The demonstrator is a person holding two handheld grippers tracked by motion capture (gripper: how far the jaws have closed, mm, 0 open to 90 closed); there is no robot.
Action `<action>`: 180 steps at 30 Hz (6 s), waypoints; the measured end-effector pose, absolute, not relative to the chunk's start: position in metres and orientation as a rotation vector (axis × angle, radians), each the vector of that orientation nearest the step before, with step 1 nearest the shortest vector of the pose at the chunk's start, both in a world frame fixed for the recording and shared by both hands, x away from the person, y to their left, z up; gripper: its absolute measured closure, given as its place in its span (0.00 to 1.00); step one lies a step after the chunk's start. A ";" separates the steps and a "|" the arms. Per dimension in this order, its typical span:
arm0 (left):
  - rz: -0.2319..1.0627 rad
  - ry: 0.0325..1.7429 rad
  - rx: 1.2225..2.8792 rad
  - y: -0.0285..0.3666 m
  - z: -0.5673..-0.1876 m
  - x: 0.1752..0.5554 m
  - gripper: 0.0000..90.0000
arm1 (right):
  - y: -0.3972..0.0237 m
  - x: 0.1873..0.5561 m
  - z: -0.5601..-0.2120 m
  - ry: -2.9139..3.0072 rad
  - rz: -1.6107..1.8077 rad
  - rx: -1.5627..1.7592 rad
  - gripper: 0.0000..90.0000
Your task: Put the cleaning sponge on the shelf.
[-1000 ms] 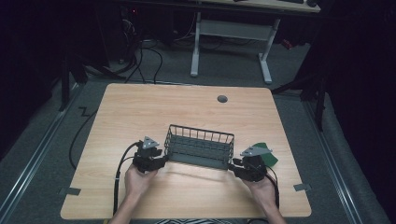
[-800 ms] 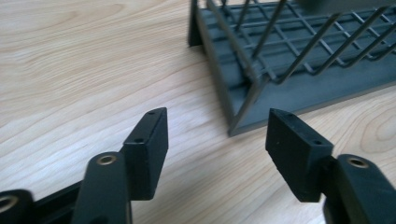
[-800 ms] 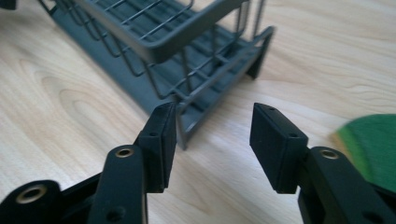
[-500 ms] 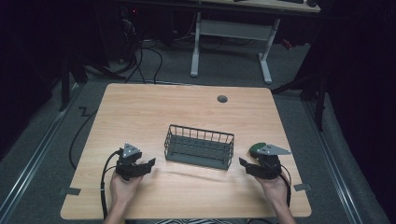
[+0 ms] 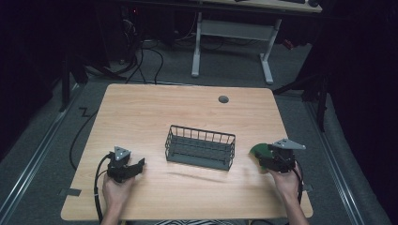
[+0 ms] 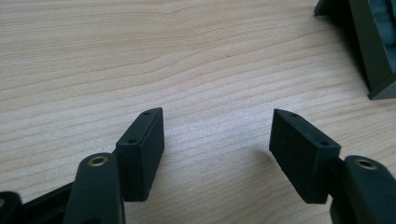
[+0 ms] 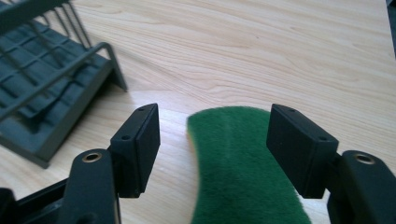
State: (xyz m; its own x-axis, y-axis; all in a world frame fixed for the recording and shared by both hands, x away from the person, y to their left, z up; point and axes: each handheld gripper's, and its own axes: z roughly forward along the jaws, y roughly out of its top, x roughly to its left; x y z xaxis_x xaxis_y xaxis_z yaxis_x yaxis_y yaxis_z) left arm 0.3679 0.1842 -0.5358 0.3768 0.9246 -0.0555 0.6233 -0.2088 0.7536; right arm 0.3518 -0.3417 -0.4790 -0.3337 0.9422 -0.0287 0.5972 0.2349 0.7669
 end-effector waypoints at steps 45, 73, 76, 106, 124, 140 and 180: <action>0.575 1.324 1.970 0.179 -0.536 0.369 0.35 | -0.359 0.374 -0.507 2.129 0.785 1.520 0.33; 0.576 1.325 1.970 0.178 -0.536 0.369 0.34 | -0.352 0.372 -0.468 2.114 0.964 1.447 0.33; 0.573 1.325 1.968 0.179 -0.536 0.369 0.34 | -0.351 0.373 -0.464 2.124 0.963 1.434 0.33; 0.568 1.327 1.964 0.179 -0.536 0.369 0.34 | -0.329 0.376 -0.416 2.135 1.069 1.290 0.33; 0.566 1.327 1.960 0.179 -0.536 0.369 0.34 | -0.294 0.384 -0.383 2.189 1.144 1.164 0.34; 0.565 1.327 1.959 0.179 -0.536 0.369 0.34 | -0.259 0.393 -0.376 2.260 1.130 1.062 0.33; 0.565 1.327 1.960 0.179 -0.536 0.369 0.34 | -0.203 0.409 -0.406 2.390 0.979 0.966 0.33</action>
